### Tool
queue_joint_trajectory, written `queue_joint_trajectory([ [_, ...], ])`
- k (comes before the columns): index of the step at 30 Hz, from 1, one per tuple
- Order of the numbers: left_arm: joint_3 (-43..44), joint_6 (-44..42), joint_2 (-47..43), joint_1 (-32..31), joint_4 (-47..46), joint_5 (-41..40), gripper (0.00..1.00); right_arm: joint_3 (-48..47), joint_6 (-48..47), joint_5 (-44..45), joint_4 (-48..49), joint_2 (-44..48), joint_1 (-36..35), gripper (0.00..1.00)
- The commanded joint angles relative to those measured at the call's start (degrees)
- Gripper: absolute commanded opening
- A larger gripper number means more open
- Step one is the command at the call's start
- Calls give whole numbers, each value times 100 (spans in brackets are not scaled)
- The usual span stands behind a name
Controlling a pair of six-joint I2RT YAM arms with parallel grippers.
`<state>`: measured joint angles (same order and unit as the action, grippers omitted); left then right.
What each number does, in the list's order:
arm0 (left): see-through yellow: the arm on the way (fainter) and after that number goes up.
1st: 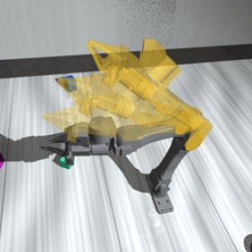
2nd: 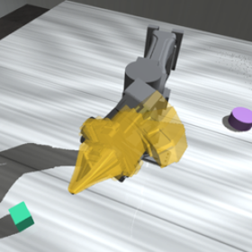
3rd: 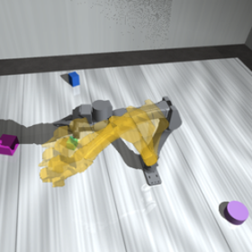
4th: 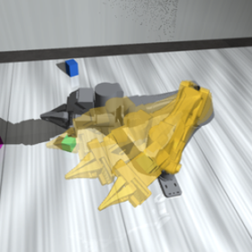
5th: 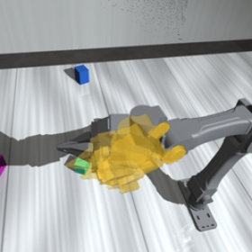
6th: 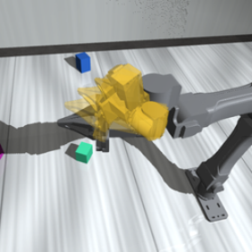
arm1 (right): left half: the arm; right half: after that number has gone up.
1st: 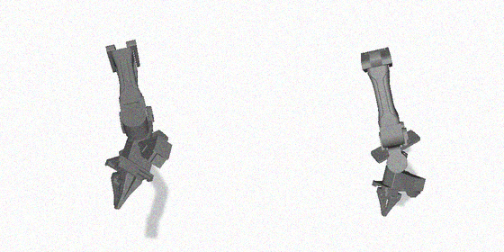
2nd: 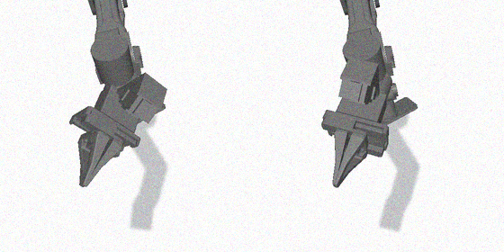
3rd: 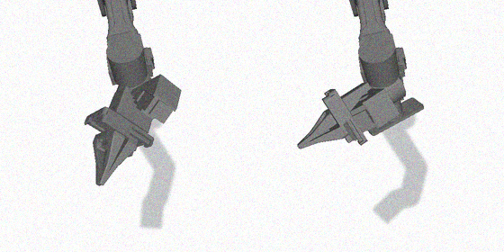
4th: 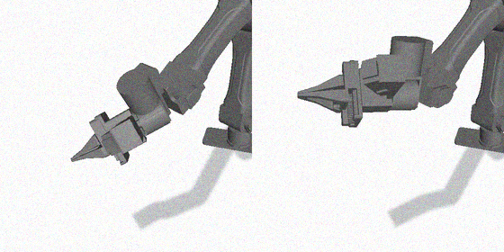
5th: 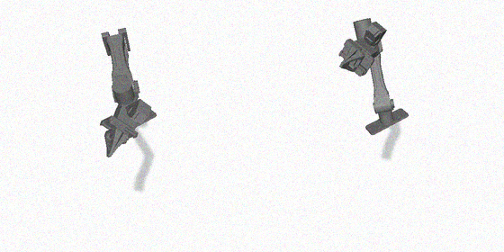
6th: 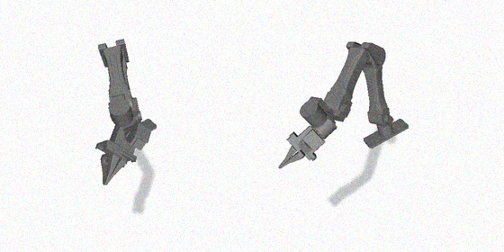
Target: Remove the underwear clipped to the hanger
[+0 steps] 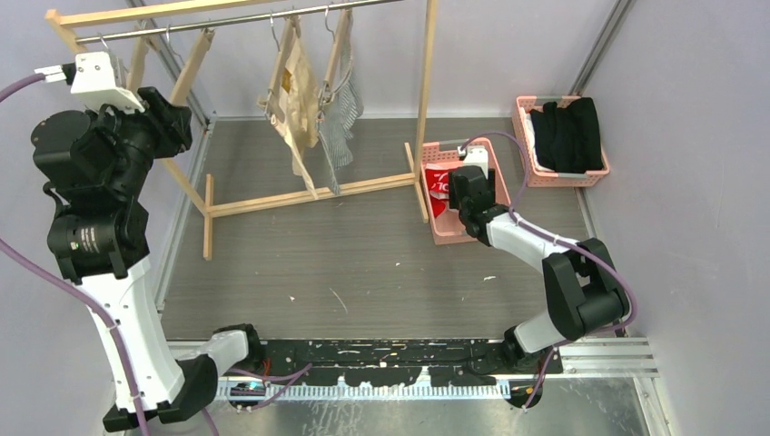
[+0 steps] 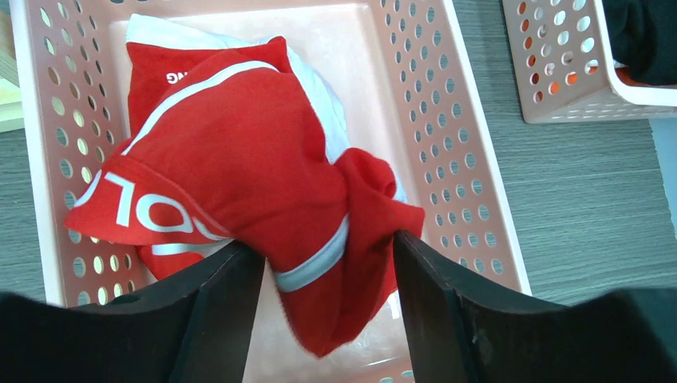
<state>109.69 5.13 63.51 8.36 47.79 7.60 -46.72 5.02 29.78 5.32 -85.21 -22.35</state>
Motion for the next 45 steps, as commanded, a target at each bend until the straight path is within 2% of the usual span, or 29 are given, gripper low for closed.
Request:
queue_joint_trajectory([
  [1, 48, 83, -118, 34, -364, 344, 47, -204, 99, 141, 103, 371, 18, 67],
  [6, 90, 288, -133, 34, -482, 868, 47, -54, 165, 64, 179, 814, -2, 68],
  [9, 164, 583, -22, 37, -681, 1508, 46, 2, 164, 146, 180, 1178, -64, 69],
  [13, 508, 1013, 440, 8, -932, 2129, 42, 15, 123, 194, 119, 1551, -165, 69],
  [15, 755, 1120, 699, -64, -1028, 2196, 44, 7, 84, 256, 74, 1682, -245, 69],
  [19, 1538, 1115, 1432, -488, -907, 1973, 45, -7, 13, 437, 7, 1841, -447, 70],
  [27, 3243, 476, 2806, -1454, 170, 1222, 44, -97, -125, 739, -182, 2090, -809, 70],
  [36, 3331, 10, 2996, -1676, 737, 787, 31, 0, -169, 824, -245, 2333, -870, 70],
  [45, 3589, -385, 3097, -1781, 1304, 536, 35, -4, -189, 854, -189, 2198, -976, 70],
])
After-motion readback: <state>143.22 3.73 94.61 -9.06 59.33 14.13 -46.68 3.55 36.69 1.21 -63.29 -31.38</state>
